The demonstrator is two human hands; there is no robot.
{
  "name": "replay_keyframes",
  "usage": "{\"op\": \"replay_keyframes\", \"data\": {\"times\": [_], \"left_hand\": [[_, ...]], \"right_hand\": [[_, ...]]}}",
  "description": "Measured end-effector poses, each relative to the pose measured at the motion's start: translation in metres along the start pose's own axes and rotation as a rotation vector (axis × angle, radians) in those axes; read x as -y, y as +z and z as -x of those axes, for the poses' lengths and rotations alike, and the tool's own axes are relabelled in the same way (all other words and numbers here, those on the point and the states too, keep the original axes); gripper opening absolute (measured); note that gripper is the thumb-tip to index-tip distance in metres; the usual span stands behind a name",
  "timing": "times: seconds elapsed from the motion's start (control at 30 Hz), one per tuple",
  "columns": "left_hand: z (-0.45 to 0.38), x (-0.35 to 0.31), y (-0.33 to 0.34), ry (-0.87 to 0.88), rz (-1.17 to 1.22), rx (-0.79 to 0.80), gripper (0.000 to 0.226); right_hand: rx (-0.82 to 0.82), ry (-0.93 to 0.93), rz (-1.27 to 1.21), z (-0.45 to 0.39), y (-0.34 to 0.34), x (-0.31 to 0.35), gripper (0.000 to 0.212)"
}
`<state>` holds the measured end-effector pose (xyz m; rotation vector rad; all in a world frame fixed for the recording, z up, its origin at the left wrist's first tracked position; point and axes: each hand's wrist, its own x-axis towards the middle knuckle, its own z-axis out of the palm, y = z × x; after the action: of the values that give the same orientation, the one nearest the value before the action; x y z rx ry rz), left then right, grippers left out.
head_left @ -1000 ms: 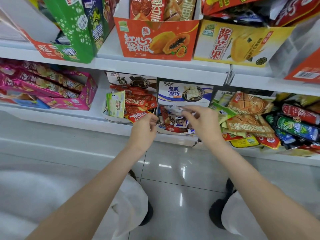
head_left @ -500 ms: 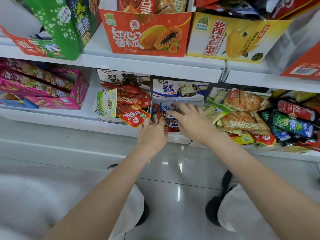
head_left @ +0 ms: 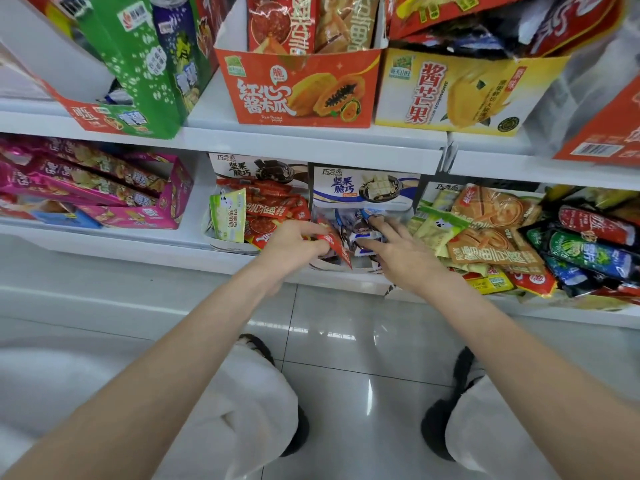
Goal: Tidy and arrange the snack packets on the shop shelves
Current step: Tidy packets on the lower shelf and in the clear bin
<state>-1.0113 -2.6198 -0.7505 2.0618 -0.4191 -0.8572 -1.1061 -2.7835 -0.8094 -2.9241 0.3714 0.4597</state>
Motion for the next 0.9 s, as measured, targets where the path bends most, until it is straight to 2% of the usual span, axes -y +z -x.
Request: {"op": "replay_keyframes", "data": {"times": [0.1,0.2,0.27,0.37,0.4,0.47,0.53,0.6,0.63,0.7,0.77,0.83,0.9], "left_hand": [[0.020,-0.012,-0.028,0.097,0.023,-0.143,0.011],[0.034,-0.020,-0.059,0.231,-0.156,-0.250,0.015],[0.044,-0.027,-0.074,0.313,-0.266,-0.183,0.025],[0.056,-0.040,-0.092,0.431,-0.207,-0.013,0.029],[0.059,-0.045,-0.098,0.463,-0.168,0.031,0.028],[0.062,-0.054,-0.109,0.496,-0.114,0.103,0.025],[0.064,-0.063,-0.121,0.504,-0.046,0.154,0.022],[0.062,-0.071,-0.130,0.526,0.047,0.160,0.020],[0.061,-0.075,-0.134,0.546,0.081,0.140,0.021],[0.054,-0.082,-0.140,0.587,0.177,0.072,0.024],[0.046,-0.090,-0.141,0.628,0.298,-0.023,0.025],[0.038,-0.098,-0.141,0.645,0.398,-0.120,0.025],[0.030,-0.104,-0.144,0.668,0.409,-0.225,0.026]], "right_hand": [[0.036,0.031,-0.055,0.002,-0.011,0.011,0.046],[-0.150,0.033,-0.298,0.010,-0.033,0.021,0.037],[-0.232,-0.033,-0.563,0.020,-0.052,0.033,0.044],[-0.150,-0.121,-0.995,0.041,-0.081,0.057,0.073],[-0.167,-0.135,-1.013,0.048,-0.089,0.064,0.079],[-0.256,-0.151,-0.883,0.055,-0.101,0.069,0.083],[-0.318,-0.124,-0.731,0.061,-0.115,0.072,0.075],[-0.340,-0.039,-0.761,0.066,-0.128,0.073,0.057],[-0.334,0.011,-0.906,0.068,-0.136,0.074,0.046],[-0.288,0.030,-1.381,0.072,-0.159,0.077,0.034],[-0.280,-0.027,-1.673,0.072,-0.185,0.078,0.039],[-0.316,-0.079,-1.639,0.065,-0.212,0.084,0.045],[-0.469,-0.099,-1.382,0.053,-0.236,0.091,0.036]]}}
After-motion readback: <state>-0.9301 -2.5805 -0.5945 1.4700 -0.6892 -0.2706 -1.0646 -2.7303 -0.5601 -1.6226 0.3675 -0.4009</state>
